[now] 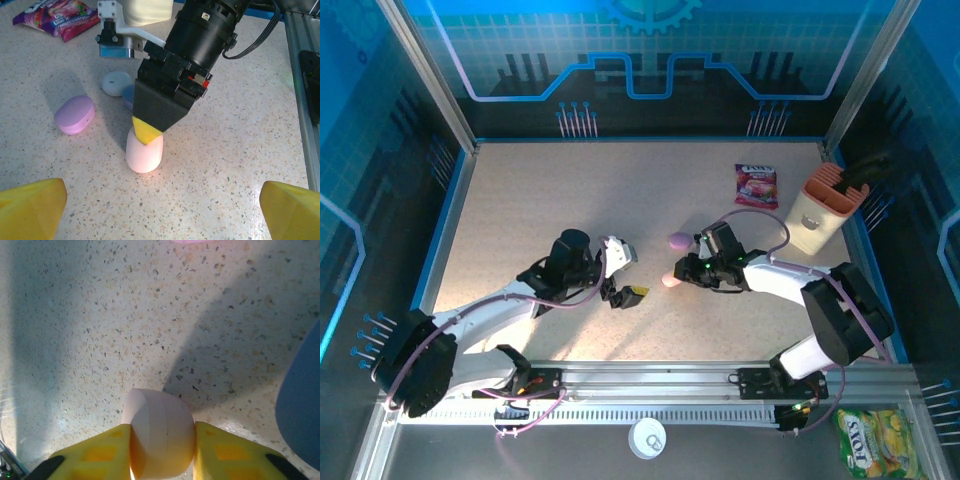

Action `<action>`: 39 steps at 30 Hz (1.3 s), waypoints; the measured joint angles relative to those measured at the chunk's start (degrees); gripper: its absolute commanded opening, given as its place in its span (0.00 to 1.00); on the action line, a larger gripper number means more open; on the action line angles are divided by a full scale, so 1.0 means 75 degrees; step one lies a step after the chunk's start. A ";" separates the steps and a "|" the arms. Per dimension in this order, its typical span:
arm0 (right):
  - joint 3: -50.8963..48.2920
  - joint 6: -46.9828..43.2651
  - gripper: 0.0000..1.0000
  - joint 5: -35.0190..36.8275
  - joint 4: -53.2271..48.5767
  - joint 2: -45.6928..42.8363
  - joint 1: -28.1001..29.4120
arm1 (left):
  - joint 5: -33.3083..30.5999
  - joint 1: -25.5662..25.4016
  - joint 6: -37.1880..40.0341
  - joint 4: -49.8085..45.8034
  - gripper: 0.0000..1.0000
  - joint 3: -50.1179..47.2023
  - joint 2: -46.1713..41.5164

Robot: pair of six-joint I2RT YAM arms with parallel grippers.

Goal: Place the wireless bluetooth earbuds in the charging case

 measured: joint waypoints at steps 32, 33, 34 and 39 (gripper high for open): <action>-0.2291 -0.5980 1.00 0.3829 0.2396 -0.3238 -0.2247 | -0.3800 0.2999 -0.1445 0.3223 0.99 -0.1760 0.0318; -0.2428 -0.6053 1.00 0.3826 0.2728 -0.2987 -0.2363 | -0.3870 0.3066 -0.1448 0.3398 0.99 -0.1778 0.0527; -0.2544 -0.6111 1.00 0.3824 0.3086 -0.2707 -0.2468 | -0.3928 0.3124 -0.1445 0.3602 0.99 -0.1781 0.0766; -0.2640 -0.6239 1.00 0.3643 0.4430 -0.1772 -0.2809 | -0.3981 0.3480 -0.1495 0.4197 0.99 -0.1716 0.1486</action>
